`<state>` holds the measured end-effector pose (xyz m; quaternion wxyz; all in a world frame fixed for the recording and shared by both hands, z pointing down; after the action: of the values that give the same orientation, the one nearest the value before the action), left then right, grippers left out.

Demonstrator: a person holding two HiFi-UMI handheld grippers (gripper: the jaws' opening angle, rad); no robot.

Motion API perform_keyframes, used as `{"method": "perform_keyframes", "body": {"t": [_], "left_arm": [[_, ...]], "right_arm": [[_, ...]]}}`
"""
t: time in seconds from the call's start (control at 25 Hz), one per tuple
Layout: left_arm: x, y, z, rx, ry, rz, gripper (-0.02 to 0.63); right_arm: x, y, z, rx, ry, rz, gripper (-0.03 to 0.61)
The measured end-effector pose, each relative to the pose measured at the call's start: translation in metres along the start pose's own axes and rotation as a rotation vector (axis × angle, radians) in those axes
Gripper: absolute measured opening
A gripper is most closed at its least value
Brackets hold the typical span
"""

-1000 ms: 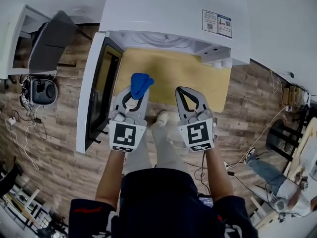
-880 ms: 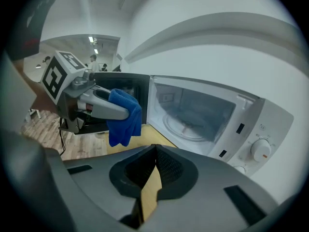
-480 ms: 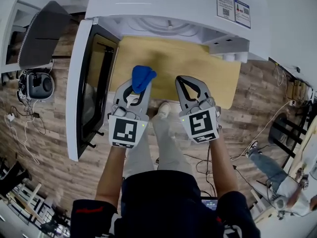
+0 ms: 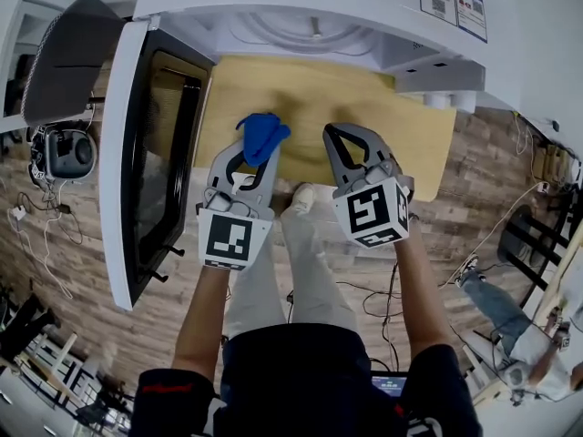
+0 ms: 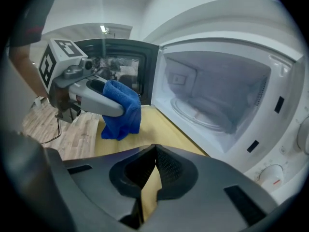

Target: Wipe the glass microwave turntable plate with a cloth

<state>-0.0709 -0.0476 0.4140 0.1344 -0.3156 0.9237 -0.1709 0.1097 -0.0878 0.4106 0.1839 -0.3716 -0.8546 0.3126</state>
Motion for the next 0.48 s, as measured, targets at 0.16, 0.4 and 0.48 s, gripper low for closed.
{"method": "perform_keyframes", "body": {"t": [0.16, 0.4, 0.48], "left_arm": [[0.003, -0.003, -0.009, -0.001, -0.006, 0.018, 0.057], [0.005, -0.012, -0.017, 0.007, -0.009, 0.026, 0.057], [0.004, -0.014, -0.020, 0.012, -0.009, 0.030, 0.057]], "right_arm": [[-0.003, -0.014, -0.005, 0.056, 0.041, 0.079, 0.009], [-0.016, -0.028, -0.005, 0.062, 0.104, 0.054, 0.009], [-0.021, -0.031, -0.004, 0.060, 0.132, 0.037, 0.009]]}}
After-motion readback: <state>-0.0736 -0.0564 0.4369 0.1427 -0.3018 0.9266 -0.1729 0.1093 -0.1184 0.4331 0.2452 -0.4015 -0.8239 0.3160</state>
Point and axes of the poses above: the fingertips, and each gripper's own axes: y backward along the fingers, x to its left, z out of its top, the point moved 10 cm from there along y, backward along the fingers, and after that the axes turned 11 degrees about -y, right-handed, at the moved point
